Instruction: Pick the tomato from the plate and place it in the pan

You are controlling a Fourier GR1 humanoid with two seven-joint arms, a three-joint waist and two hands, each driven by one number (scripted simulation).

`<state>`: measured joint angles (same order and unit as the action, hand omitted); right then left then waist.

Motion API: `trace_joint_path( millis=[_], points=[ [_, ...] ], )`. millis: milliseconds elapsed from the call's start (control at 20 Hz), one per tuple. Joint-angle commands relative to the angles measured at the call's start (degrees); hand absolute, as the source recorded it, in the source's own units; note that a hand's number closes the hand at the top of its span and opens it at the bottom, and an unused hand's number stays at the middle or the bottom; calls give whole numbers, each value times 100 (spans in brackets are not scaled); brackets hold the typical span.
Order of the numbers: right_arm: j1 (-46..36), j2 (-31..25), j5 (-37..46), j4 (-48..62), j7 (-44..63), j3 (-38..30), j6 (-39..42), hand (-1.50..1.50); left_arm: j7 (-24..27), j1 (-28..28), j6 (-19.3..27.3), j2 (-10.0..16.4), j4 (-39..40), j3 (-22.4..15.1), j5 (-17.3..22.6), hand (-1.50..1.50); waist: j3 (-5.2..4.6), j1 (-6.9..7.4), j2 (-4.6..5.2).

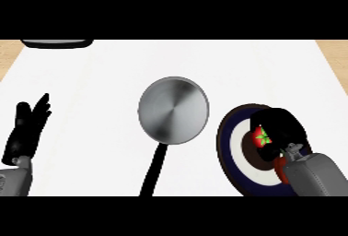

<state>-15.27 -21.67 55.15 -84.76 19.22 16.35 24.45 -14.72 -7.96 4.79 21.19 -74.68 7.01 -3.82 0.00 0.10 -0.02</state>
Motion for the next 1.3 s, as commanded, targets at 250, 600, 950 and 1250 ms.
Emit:
trace_joint_path(
  millis=[250,600,950,1250],
  points=[
    [651,-960,-159,-290,-1560,-640,-187,150,251,177,-105,-93,12,181,-45,0,-1,-45,-6],
    [1090,-1022,-389,-222,-2475,-1297,-728,150,333,173,-230,-16,141,300,-162,0,-1,-22,-1],
    [983,-459,-1279,-1487,-3134,-1918,-1844,150,198,163,-313,75,30,359,-48,0,3,-109,-25],
    [290,35,-1316,-2050,-2203,-1505,-1170,150,292,132,-126,-228,91,275,-194,0,-4,11,3]
  ],
)
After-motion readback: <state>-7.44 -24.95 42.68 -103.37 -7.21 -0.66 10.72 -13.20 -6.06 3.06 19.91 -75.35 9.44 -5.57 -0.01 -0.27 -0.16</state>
